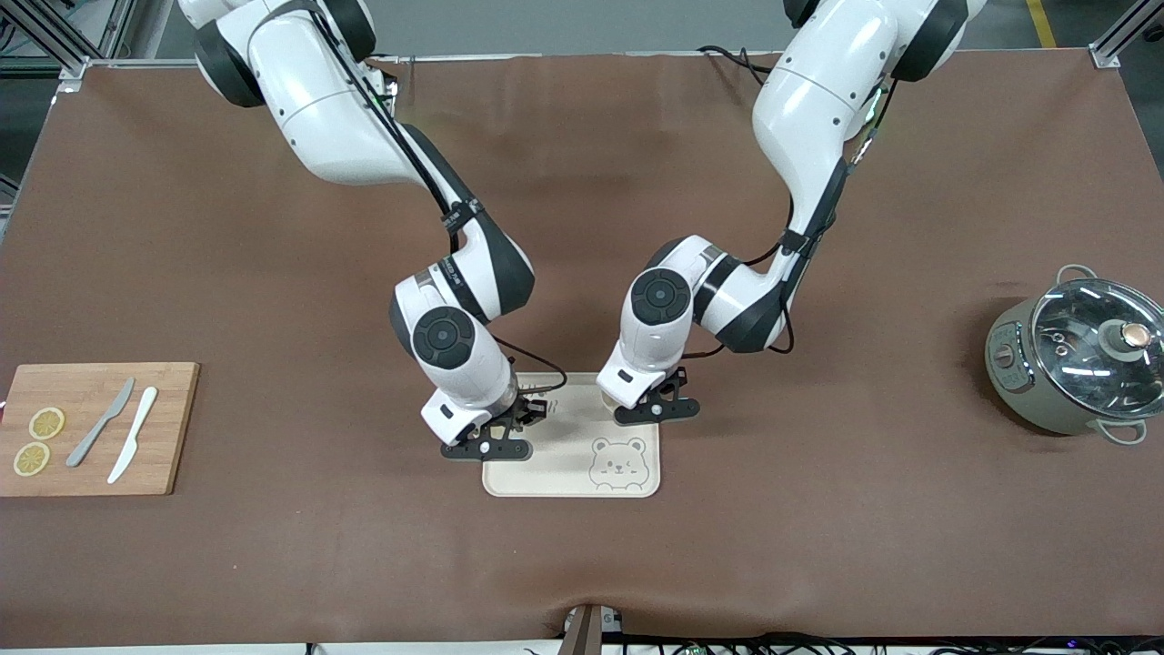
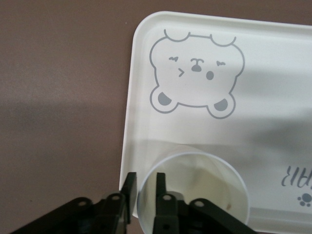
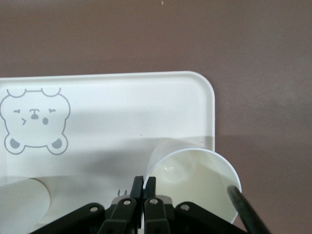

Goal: Place white IKEA cup upright on tray with both arms
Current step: 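Lower both cups upright onto the tray and open both grippers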

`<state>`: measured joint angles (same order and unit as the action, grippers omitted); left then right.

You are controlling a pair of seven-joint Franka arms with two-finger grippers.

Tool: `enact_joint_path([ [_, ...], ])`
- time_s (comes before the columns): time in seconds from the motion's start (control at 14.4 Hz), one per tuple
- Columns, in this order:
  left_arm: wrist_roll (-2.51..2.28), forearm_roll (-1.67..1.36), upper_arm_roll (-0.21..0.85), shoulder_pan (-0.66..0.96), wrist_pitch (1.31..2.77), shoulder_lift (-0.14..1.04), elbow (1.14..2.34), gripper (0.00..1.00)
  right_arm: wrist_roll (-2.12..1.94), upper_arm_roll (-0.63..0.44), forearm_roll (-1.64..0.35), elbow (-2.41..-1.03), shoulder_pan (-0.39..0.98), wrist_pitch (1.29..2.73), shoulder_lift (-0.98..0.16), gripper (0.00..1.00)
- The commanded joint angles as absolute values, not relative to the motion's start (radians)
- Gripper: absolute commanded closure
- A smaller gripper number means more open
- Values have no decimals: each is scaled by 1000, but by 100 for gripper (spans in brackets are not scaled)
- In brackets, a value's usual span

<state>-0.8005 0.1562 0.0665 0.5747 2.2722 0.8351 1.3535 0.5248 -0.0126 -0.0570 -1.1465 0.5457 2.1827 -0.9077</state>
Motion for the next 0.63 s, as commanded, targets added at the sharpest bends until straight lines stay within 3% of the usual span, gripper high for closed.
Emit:
enact_joint_path([
  [0.0, -822, 198, 58, 581, 2257, 822, 1335, 0, 545, -23, -54, -1106, 557, 2166, -936, 86],
  [0.21, -812, 184, 66, 548, 2138, 738, 1328, 0, 558, -23, -54, -1106, 560, 2168, -939, 55],
  [0.49, -653, 108, 72, 462, 1978, 603, 1328, 0, 557, -28, -54, -1104, 554, 2163, -927, 4],
  [0.56, -593, 94, 71, 433, 1945, 577, 1328, 0, 554, -28, -52, -1104, 548, 2157, -917, 0],
])
